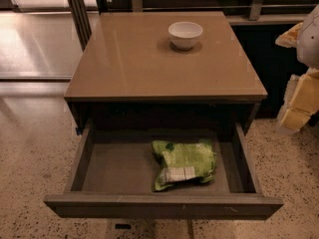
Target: Pick green rice chip bag from top drawer and place on counter
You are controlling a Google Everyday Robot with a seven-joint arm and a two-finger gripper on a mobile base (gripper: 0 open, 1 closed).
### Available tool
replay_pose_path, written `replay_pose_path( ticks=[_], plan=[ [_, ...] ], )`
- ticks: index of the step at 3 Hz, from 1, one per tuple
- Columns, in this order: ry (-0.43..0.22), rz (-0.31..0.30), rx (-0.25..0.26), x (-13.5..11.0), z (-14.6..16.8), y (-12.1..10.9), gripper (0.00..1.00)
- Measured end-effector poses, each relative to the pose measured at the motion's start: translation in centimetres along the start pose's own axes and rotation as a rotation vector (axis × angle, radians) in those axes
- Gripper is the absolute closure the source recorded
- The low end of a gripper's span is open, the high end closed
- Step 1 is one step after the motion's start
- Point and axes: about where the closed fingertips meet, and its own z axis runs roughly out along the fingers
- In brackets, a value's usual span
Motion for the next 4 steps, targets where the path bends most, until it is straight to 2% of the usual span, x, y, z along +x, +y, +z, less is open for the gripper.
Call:
replay_pose_path(
  ticks=[1, 2, 3, 4],
  plan=[
    [-0.08, 0.018, -0.039, 1.2, 4.8, 1.4, 0.0],
    [-0.265, 0.081, -0.071, -0.2, 11.1, 1.0, 0.0],
    [-0.398, 0.136, -0.072, -2.1, 16.2, -0.8, 0.0],
    [-0.432, 0.161, -0.067, -2.5, 17.8, -1.5, 0.0]
  ],
)
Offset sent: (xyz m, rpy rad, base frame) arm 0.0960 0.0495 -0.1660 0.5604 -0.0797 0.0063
